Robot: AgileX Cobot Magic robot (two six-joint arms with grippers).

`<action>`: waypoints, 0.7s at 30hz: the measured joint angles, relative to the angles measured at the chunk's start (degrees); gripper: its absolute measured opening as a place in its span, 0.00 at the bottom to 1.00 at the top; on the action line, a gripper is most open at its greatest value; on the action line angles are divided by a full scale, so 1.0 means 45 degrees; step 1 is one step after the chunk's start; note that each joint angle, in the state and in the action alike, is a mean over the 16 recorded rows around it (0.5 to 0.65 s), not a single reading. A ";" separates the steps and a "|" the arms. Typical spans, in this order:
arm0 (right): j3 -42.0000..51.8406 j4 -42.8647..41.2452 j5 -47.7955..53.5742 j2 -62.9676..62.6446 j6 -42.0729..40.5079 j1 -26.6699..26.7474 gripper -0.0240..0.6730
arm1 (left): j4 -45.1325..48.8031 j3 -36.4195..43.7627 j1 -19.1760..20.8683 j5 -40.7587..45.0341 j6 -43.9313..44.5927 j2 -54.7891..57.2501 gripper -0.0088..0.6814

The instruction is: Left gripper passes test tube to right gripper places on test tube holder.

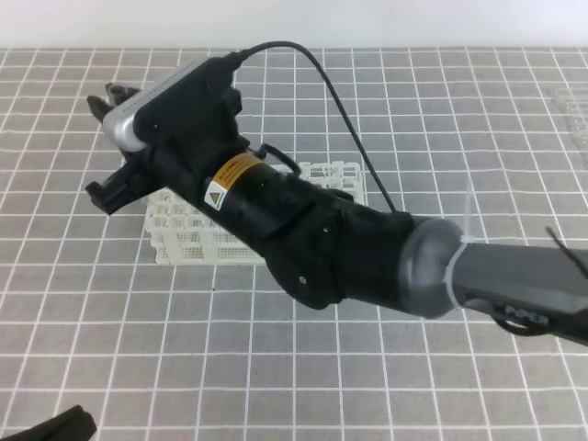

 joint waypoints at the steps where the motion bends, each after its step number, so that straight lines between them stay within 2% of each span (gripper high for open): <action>1: -0.0064 -0.0023 0.0033 0.0110 0.0024 -0.0036 0.16 | 0.0000 0.0010 0.0000 -0.0012 0.0003 0.0006 0.01; 21: -0.1326 -0.0704 0.0847 0.1297 0.0823 -0.0318 0.16 | -0.0001 0.0021 0.0000 0.0065 0.0015 0.0013 0.01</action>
